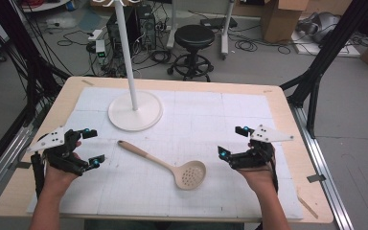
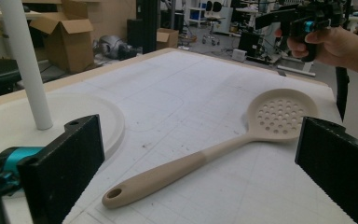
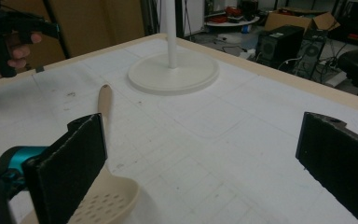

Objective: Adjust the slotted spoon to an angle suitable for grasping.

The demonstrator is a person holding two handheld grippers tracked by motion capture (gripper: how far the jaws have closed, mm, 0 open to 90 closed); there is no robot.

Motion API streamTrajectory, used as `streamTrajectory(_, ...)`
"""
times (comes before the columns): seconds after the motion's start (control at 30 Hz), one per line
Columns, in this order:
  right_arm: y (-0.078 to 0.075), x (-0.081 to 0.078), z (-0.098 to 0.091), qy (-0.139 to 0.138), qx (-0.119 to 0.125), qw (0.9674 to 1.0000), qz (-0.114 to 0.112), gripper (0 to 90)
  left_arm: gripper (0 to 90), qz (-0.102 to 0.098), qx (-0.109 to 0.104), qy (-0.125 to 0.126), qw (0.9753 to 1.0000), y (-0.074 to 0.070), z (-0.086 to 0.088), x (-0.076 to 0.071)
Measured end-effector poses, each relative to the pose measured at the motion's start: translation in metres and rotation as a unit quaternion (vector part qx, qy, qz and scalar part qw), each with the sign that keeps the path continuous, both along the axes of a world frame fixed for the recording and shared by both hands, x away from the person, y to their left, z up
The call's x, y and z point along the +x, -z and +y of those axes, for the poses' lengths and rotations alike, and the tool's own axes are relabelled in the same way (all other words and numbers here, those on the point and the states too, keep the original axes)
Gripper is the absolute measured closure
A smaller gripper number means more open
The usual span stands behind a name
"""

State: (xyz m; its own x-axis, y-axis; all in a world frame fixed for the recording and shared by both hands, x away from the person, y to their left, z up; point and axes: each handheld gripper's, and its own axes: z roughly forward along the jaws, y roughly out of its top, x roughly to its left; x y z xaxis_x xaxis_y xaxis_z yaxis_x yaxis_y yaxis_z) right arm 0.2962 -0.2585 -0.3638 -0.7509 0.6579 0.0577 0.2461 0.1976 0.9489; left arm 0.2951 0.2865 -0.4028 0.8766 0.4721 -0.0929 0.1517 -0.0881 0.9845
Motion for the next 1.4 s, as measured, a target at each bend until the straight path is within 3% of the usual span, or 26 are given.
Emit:
streamTrajectory(0.27,-0.021,0.016,0.030,-0.026,-0.036,0.9990,0.001,0.8,1.7,-0.003,0.002,0.000,1.0000,-0.002,0.002,-0.001)
streamTrajectory(0.57,-0.032,0.031,0.068,-0.059,-0.066,0.9960,0.007,3.0,1.7,-0.004,0.000,0.004,1.0000,-0.004,0.003,-0.001)
streamTrajectory(0.93,-0.034,0.044,0.098,-0.085,-0.093,0.9919,0.013,6.9,1.7,-0.005,0.000,0.003,1.0000,-0.004,0.004,-0.001)
streamTrajectory(1.0,-0.035,0.046,0.102,-0.090,-0.094,0.9914,0.016,14.9,1.7,-0.005,0.001,0.003,1.0000,-0.005,0.004,-0.001)
streamTrajectory(1.13,-0.033,0.050,0.108,-0.091,-0.100,0.9906,0.021,15.5,1.7,-0.004,0.002,0.002,1.0000,-0.004,0.004,-0.001)
streamTrajectory(1.4,-0.029,0.056,0.133,-0.111,-0.127,0.9850,0.035,16.9,1.7,-0.004,0.002,0.003,1.0000,-0.005,0.004,-0.001)
